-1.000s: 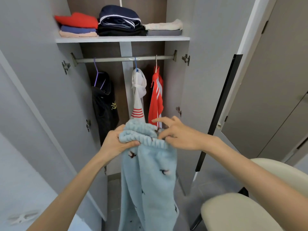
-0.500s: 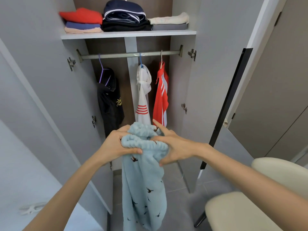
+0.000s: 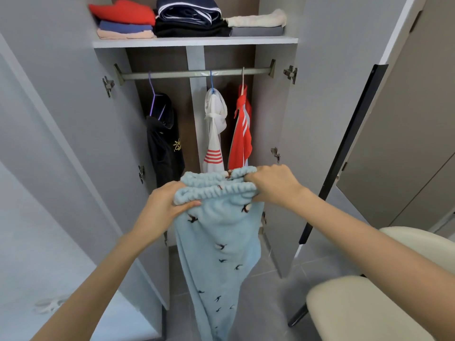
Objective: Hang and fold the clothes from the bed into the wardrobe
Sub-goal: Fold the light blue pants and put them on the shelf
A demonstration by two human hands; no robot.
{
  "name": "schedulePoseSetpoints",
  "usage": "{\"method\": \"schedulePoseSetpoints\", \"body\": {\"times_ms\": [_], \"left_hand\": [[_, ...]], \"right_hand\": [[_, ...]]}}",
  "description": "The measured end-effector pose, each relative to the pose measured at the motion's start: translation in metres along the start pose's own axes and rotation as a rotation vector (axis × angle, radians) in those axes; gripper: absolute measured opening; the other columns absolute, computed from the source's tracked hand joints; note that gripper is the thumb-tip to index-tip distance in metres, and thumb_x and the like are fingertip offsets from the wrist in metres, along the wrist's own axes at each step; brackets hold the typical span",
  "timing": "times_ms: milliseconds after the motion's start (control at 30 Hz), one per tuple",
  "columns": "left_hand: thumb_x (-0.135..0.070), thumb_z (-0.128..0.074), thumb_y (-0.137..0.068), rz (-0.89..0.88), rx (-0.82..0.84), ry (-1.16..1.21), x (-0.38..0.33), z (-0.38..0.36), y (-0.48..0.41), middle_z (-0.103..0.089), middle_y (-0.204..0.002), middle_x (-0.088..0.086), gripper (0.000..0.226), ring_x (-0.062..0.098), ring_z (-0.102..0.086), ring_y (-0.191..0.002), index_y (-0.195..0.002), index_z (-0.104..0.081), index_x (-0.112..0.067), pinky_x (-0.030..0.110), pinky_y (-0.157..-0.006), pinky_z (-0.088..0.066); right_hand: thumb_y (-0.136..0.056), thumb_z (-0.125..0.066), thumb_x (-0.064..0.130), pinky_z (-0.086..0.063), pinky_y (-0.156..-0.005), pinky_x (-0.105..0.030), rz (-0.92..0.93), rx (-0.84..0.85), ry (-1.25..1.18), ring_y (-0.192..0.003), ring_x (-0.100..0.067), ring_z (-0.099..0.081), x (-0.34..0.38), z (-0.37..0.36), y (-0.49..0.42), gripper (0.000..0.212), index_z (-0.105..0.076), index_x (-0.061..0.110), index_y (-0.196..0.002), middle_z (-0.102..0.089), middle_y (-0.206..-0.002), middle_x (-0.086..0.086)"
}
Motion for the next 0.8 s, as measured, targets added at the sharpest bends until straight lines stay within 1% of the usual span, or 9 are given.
{"method": "schedulePoseSetpoints", "body": {"times_ms": [133, 267, 400, 467, 567, 633, 700, 733, 800], "left_hand": [[-0.035, -0.078, -0.075, 0.053, 0.047, 0.024, 0.007, -0.013, -0.016, -0.064, -0.091, -0.016, 0.023, -0.009, -0.057, -0.086, -0.087, -0.059, -0.035, 0.005, -0.071, -0.041], [-0.034, -0.084, -0.07, 0.042, 0.049, 0.071, 0.003, -0.029, -0.038, -0.06, -0.077, -0.018, 0.037, -0.017, -0.054, -0.07, -0.072, -0.047, -0.035, 0.005, -0.059, -0.039], [-0.04, -0.08, -0.073, -0.034, 0.087, 0.068, -0.022, -0.054, -0.066, -0.064, -0.082, -0.018, 0.028, -0.005, -0.059, -0.077, -0.079, -0.053, -0.034, 0.019, -0.064, -0.047], [-0.039, -0.077, -0.077, -0.064, 0.106, 0.051, -0.037, -0.072, -0.078, -0.065, -0.088, -0.004, 0.036, 0.014, -0.061, -0.083, -0.087, -0.052, -0.015, 0.032, -0.07, -0.049], [-0.037, -0.073, -0.081, -0.081, 0.125, 0.071, -0.056, -0.101, -0.092, -0.059, -0.085, 0.002, 0.043, 0.02, -0.055, -0.08, -0.091, -0.045, -0.005, 0.029, -0.066, -0.042], [-0.037, -0.07, -0.085, -0.1, 0.249, 0.027, -0.064, -0.123, -0.094, -0.061, -0.092, 0.003, 0.04, 0.021, -0.058, -0.085, -0.095, -0.045, -0.008, 0.034, -0.072, -0.047], [-0.042, -0.066, -0.086, -0.129, 0.392, -0.062, -0.066, -0.143, -0.088, -0.06, -0.094, -0.003, 0.03, 0.019, -0.059, -0.088, -0.091, -0.044, -0.022, 0.035, -0.074, -0.048], [-0.043, -0.064, -0.087, -0.127, 0.369, -0.077, -0.066, -0.149, -0.083, -0.058, -0.091, -0.007, 0.028, 0.016, -0.058, -0.085, -0.088, -0.04, -0.028, 0.032, -0.069, -0.046], [-0.038, -0.064, -0.089, -0.089, 0.116, 0.004, -0.067, -0.162, -0.07, -0.054, -0.089, -0.009, 0.027, 0.012, -0.055, -0.081, -0.088, -0.038, -0.031, 0.027, -0.063, -0.042]], "right_hand": [[-0.093, -0.052, 0.021, -0.039, -0.064, -0.033, -0.088, 0.069, -0.086, -0.095, -0.03, -0.062, -0.011, -0.014, -0.019, 0.023, -0.06, 0.02, -0.114, -0.062, -0.107, -0.006], [-0.086, -0.055, 0.006, -0.036, -0.063, -0.032, -0.231, 0.003, -0.334, -0.086, -0.031, -0.059, -0.037, -0.022, -0.017, 0.015, -0.062, 0.011, -0.098, -0.058, -0.093, -0.007], [-0.074, -0.059, -0.007, -0.043, -0.057, -0.029, -0.429, -0.059, -0.583, -0.071, -0.026, -0.061, -0.076, -0.021, -0.001, 0.017, -0.061, 0.006, -0.085, -0.063, -0.081, -0.009], [-0.075, -0.061, -0.009, -0.041, -0.062, -0.026, -0.516, -0.128, -0.691, -0.075, -0.021, -0.057, -0.096, -0.022, 0.01, 0.016, -0.063, 0.003, -0.085, -0.064, -0.083, -0.01], [-0.079, -0.052, -0.013, -0.036, -0.067, -0.022, -0.605, -0.252, -0.804, -0.085, -0.019, -0.052, -0.117, -0.029, 0.031, 0.019, -0.064, -0.003, -0.091, -0.064, -0.089, -0.014], [-0.081, -0.051, -0.012, -0.033, -0.068, -0.022, -0.597, -0.163, -0.785, -0.089, -0.02, -0.051, -0.126, -0.041, 0.046, 0.019, -0.063, -0.002, -0.093, -0.062, -0.092, -0.014], [-0.082, -0.053, -0.007, -0.036, -0.072, -0.027, -0.542, 0.058, -0.648, -0.095, -0.024, -0.055, -0.136, -0.055, 0.062, 0.019, -0.061, 0.004, -0.095, -0.063, -0.099, -0.012], [-0.082, -0.052, -0.007, -0.041, -0.073, -0.031, -0.527, 0.075, -0.589, -0.097, -0.028, -0.057, -0.142, -0.056, 0.068, 0.019, -0.06, 0.004, -0.095, -0.064, -0.102, -0.013], [-0.078, -0.049, -0.008, -0.045, -0.069, -0.035, -0.511, -0.121, -0.554, -0.094, -0.029, -0.057, -0.15, -0.048, 0.075, 0.022, -0.06, 0.003, -0.094, -0.062, -0.105, -0.015]]}}
Point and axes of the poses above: each hand's wrist, its own y-axis away from the middle knuckle, its own z-axis out of the back of the hand, x = y × z, the point moved 3 cm from there along -y, towards the middle knuckle
